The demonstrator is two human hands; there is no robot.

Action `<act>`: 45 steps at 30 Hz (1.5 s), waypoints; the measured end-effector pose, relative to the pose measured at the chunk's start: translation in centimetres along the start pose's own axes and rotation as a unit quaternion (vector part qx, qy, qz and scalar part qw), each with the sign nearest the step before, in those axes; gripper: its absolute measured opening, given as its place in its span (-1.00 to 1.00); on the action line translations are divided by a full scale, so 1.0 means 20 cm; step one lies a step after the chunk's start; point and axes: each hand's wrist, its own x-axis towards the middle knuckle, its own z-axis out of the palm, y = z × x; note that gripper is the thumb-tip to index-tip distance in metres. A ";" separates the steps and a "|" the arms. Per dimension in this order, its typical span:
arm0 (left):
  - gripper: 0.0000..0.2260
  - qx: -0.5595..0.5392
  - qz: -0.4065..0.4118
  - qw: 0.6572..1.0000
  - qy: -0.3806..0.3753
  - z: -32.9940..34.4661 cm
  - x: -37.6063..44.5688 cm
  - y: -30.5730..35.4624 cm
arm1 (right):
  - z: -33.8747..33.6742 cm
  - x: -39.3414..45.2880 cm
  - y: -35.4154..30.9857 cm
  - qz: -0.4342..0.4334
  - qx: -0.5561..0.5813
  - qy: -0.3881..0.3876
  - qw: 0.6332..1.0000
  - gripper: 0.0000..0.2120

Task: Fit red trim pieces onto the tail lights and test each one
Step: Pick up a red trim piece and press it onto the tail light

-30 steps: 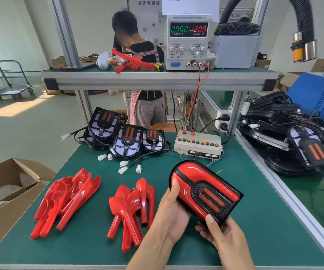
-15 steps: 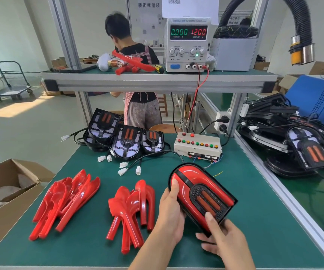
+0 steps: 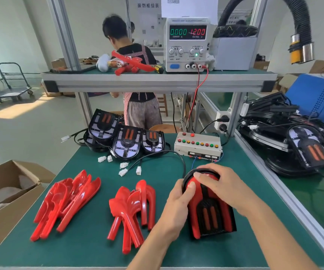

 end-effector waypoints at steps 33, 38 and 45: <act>-0.73 0.105 0.062 0.991 -0.058 -0.02 -0.05 0.02 | -0.07 -0.05 0.09 -0.060 0.054 -0.057 0.995 -0.87; -0.79 0.161 0.107 0.981 -0.019 -0.02 -0.07 0.01 | -0.04 -0.05 0.09 -0.080 0.043 -0.014 0.996 -0.83; -0.73 0.173 0.098 0.980 -0.016 -0.02 -0.07 0.03 | -0.03 -0.05 0.12 -0.095 0.017 0.024 0.995 -0.92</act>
